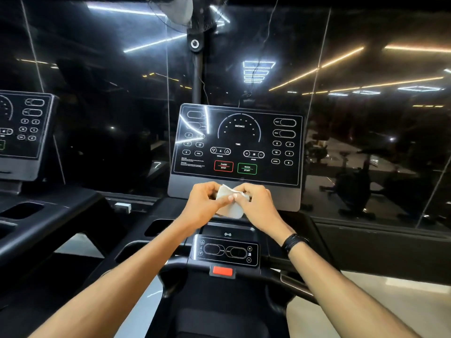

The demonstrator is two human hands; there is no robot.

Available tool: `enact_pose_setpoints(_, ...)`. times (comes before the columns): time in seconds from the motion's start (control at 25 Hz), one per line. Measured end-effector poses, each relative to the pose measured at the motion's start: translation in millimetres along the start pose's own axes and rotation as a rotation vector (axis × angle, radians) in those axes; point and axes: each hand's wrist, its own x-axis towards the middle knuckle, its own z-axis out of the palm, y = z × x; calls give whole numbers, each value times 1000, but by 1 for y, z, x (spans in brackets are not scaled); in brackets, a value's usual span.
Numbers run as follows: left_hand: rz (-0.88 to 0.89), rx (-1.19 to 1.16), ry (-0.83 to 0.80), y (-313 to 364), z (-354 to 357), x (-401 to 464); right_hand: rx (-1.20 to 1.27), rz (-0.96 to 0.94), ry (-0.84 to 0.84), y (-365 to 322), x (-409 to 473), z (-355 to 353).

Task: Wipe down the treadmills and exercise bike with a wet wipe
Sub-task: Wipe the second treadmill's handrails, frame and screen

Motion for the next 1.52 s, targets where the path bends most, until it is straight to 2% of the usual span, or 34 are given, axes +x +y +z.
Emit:
enact_pose_setpoints(0.2, 20, 10, 74, 11, -14, 18, 83, -39, 15, -9, 27, 3)
enact_pose_setpoints(0.36, 56, -46, 131, 19, -32, 40, 352, -45, 25, -21, 50, 10)
enact_pose_setpoints(0.64, 65, -82, 132, -11, -62, 97, 515, -28, -28, -17, 103, 38)
enact_pose_setpoints(0.92, 105, 29, -67, -72, -111, 199, 307, -78, 60, 19, 208, 87)
enact_pose_setpoints(1.08, 118, 160, -63, -156, -139, 233, -21, -148, 2, 59, 247, 157)
enact_pose_setpoints(1.2, 83, 240, -87, -218, -146, 221, -319, -347, -28, 98, 234, 206)
enact_pose_setpoints(1.28, 39, 206, -6, -253, -149, 212, -491, -501, -14, 117, 226, 231)
enact_pose_setpoints(1.36, -23, 177, 147, -279, -153, 203, -603, -625, -12, 126, 217, 253)
enact_pose_setpoints(1.52, -214, 117, 396, -301, -155, 198, -640, -681, 45, 131, 220, 285)
